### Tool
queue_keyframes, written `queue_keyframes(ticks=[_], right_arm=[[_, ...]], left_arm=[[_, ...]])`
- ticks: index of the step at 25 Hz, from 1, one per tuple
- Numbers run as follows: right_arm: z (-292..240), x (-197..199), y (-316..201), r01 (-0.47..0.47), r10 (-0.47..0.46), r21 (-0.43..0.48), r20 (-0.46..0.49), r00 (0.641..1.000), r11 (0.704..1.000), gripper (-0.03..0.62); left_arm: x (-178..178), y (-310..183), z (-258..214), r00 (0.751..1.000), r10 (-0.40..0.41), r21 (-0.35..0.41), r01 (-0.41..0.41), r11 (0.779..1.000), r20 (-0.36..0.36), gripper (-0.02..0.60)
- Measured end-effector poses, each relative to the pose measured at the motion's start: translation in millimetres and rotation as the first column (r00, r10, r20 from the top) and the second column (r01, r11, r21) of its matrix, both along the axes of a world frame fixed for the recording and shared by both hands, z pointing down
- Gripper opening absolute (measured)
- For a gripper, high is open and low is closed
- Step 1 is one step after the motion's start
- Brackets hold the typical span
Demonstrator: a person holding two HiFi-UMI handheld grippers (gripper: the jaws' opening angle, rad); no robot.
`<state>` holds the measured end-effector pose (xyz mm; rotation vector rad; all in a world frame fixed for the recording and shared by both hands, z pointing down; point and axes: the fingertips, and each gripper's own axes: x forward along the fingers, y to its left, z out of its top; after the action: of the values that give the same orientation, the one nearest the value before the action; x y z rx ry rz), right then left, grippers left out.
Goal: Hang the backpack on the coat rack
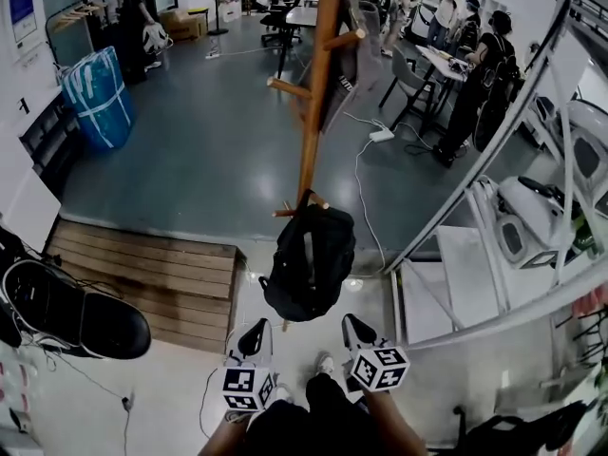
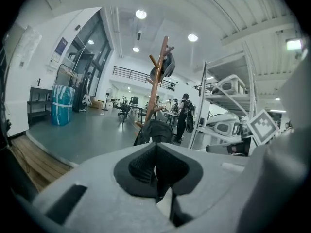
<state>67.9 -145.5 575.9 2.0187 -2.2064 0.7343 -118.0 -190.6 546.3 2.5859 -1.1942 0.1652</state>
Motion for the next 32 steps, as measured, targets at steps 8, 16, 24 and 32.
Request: queue_keyframes(ticks=[8,16,24,32], right_arm=[[-37.6,-10.6,43.4,-0.024,0.024,0.076,-0.001,1.000,0.997,0.015],[-59.0,-14.4,70.2,0.021,-0.025,0.125,0.034,0.999,0.992,0.015],[-58.3,-13.2,86.6,0.041,-0.043,0.148,0.010,0.999,0.988,0.014],[-54.9,-11.8,91.9,0.070,-0.071,0.142,0.008,0.997,0.987,0.012]], left_arm=[[13.2,44.0,-25.8,0.998,0.045,0.040,-0.044,0.998,-0.037,0.018],[18.0,70.5,-32.8,0.999,-0.005,0.054,0.007,0.999,-0.032,0.018],[27.3,84.7,-29.5,1.000,-0.014,0.070,0.015,0.997,-0.013,0.019],[36.9,90.9,-28.4,1.000,-0.030,0.069,0.030,0.997,0.000,0.020]])
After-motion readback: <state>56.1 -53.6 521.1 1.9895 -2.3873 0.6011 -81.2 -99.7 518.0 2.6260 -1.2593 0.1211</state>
